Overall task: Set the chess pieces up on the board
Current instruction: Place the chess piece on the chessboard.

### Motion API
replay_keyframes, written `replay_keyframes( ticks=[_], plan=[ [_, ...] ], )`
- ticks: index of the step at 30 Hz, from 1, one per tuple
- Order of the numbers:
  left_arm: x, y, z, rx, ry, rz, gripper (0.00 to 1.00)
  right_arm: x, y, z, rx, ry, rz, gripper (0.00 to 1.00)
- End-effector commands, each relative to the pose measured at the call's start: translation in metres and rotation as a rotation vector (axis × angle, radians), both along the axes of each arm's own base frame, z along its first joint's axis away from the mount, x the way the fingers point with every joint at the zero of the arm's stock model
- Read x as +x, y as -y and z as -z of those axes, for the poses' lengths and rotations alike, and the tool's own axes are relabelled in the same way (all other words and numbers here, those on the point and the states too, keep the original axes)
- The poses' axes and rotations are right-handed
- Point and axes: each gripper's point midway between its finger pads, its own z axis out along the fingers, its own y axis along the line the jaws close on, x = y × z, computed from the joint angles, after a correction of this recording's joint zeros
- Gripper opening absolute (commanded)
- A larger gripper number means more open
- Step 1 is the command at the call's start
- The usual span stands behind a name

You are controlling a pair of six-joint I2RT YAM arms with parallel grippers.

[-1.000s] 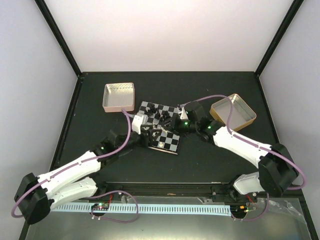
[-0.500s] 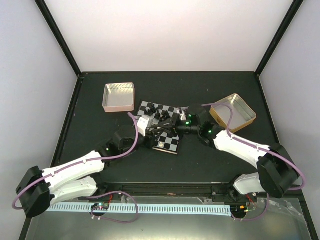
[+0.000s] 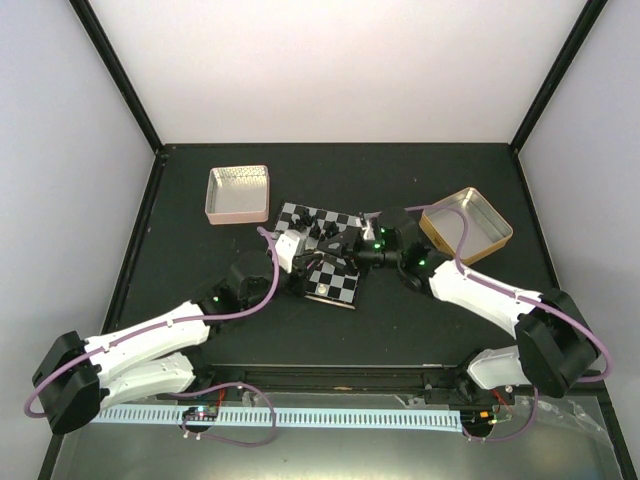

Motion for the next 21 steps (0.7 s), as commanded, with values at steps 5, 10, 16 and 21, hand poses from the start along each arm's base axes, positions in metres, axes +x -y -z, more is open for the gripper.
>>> replay_keyframes(
  ticks=[5, 10, 16, 21],
  plan=[
    [0.006, -0.022, 0.019, 0.153, -0.146, -0.130, 0.02, 0.036, 0.043, -0.003, -0.150, 0.205, 0.086, 0.61],
    [0.008, -0.055, 0.053, 0.268, -0.294, -0.261, 0.02, 0.047, 0.076, 0.006, -0.326, 0.316, 0.123, 0.64],
    [0.016, -0.100, 0.090, 0.359, -0.497, -0.427, 0.02, 0.046, 0.093, 0.023, -0.471, 0.364, 0.108, 0.64],
    [0.031, -0.123, 0.112, 0.317, -0.640, -0.507, 0.02, 0.048, 0.096, 0.035, -0.511, 0.358, 0.094, 0.64]
  ],
)
